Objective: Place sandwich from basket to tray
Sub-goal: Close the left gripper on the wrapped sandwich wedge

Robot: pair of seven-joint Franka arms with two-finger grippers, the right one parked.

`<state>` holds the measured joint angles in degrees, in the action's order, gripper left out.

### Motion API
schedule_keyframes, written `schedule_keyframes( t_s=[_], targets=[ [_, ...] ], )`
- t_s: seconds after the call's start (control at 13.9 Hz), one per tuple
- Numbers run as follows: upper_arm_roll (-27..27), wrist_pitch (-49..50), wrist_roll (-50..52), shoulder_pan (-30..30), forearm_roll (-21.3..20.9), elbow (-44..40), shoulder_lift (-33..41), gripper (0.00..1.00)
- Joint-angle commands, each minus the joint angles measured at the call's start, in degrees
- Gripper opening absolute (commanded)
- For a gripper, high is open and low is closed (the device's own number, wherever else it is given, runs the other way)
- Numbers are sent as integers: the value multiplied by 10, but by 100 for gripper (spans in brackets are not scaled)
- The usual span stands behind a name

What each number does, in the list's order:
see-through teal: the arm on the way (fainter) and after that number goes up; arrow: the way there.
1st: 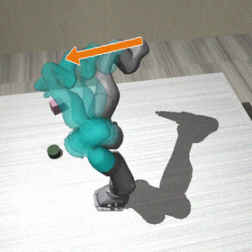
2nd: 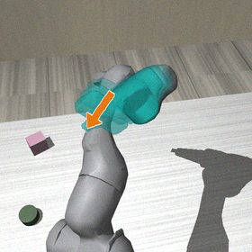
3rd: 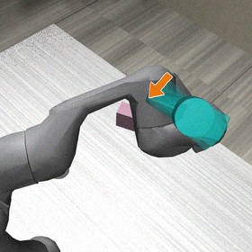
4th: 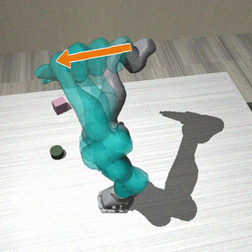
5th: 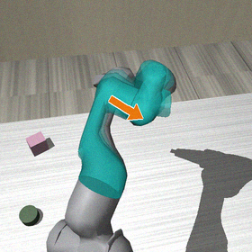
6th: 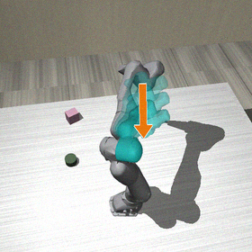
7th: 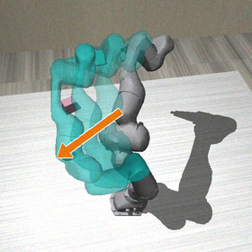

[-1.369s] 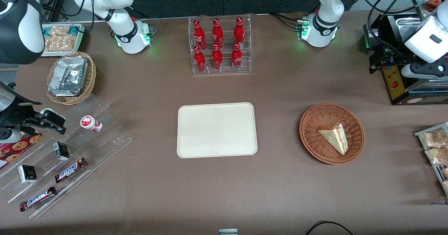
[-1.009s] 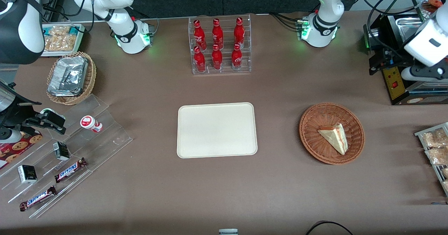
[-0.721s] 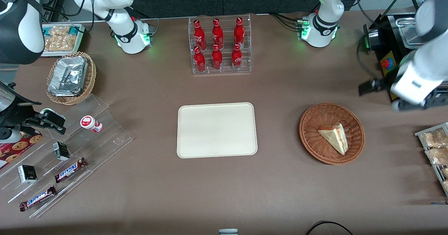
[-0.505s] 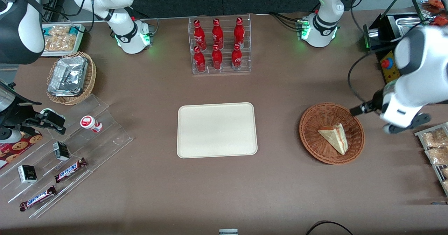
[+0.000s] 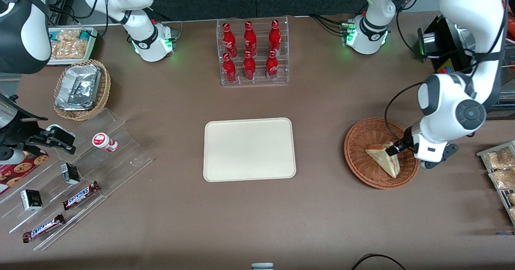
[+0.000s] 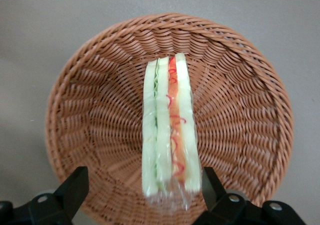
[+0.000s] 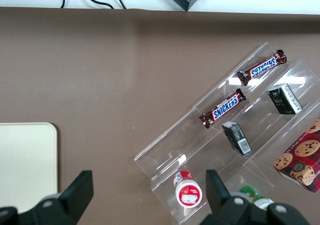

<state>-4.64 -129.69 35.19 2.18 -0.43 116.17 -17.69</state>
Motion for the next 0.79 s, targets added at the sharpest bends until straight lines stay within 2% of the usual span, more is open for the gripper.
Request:
schedule_keyframes(
  t_s=[0.0,0.22,0.29,0.43,0.58,0.72],
  targets=[
    [-2,-55,35,-2,-4,2,-34,100],
    [-2,-95,43,-3,-3,8,-58,99],
    [-2,-103,43,-3,-3,11,-61,86],
    [-2,-102,42,-4,-3,11,-60,37],
    [-3,-99,38,-6,-3,8,-58,2],
    [-4,-94,30,-6,-3,5,-52,0]
  ],
)
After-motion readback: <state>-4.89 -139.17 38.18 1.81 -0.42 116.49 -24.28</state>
